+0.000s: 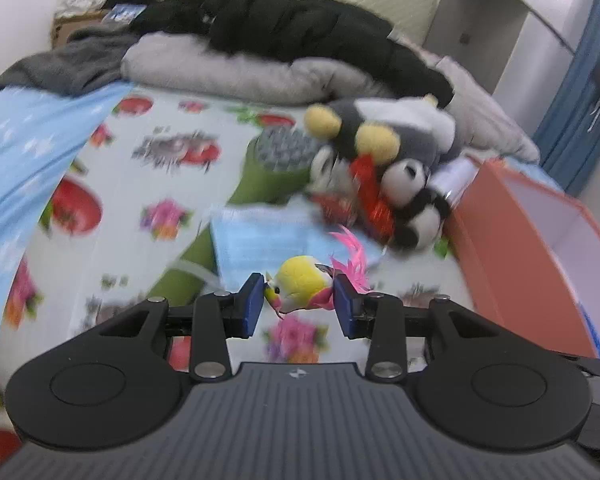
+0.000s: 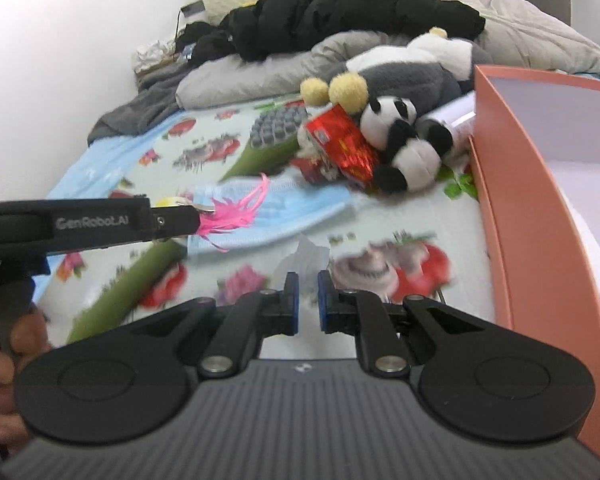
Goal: Organize soft objects
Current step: 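Lift the chick toy with the left tool while the right tool carries the clear item toward the box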
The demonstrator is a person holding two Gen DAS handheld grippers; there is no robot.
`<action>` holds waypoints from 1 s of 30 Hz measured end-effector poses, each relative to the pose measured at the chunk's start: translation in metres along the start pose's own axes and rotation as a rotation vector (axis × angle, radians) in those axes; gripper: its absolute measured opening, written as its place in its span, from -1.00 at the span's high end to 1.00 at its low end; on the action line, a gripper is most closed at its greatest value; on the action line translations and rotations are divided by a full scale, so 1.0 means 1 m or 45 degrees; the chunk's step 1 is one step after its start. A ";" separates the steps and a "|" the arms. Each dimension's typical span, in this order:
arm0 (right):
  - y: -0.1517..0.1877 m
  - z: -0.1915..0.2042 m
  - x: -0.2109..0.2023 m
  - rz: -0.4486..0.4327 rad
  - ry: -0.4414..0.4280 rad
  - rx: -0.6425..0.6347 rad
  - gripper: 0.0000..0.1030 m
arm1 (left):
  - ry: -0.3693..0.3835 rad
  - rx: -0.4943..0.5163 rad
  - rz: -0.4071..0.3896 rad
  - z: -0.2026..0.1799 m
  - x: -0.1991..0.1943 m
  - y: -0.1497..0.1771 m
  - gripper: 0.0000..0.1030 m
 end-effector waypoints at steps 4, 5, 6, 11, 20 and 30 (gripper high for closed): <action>0.026 -0.002 -0.010 0.063 0.009 0.004 0.75 | -0.030 -0.055 0.048 0.008 -0.006 0.025 0.16; 0.033 -0.003 -0.012 0.078 0.011 0.007 0.75 | -0.032 -0.053 0.075 0.008 -0.006 0.033 0.16; 0.038 -0.004 -0.014 0.092 0.013 0.013 0.74 | -0.046 -0.033 0.092 0.007 -0.007 0.040 0.16; 0.063 -0.002 -0.029 0.132 0.000 0.029 0.68 | -0.088 0.035 0.143 0.005 -0.016 0.068 0.15; 0.073 -0.012 -0.040 0.216 0.009 -0.054 0.42 | -0.018 0.042 0.226 0.008 -0.018 0.091 0.08; 0.056 0.006 -0.035 0.224 0.013 -0.332 0.20 | 0.095 0.170 0.193 0.000 -0.023 0.095 -0.19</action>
Point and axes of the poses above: each gripper's, at about its wrist camera, not at the fingertips, and x roughly the way its jaws point, z to its left, y to its underside, the point moved 8 cm from there along x, roughly the way its jaws point, and after that the axes turned 7 degrees about -y, right-handed, at the moved point
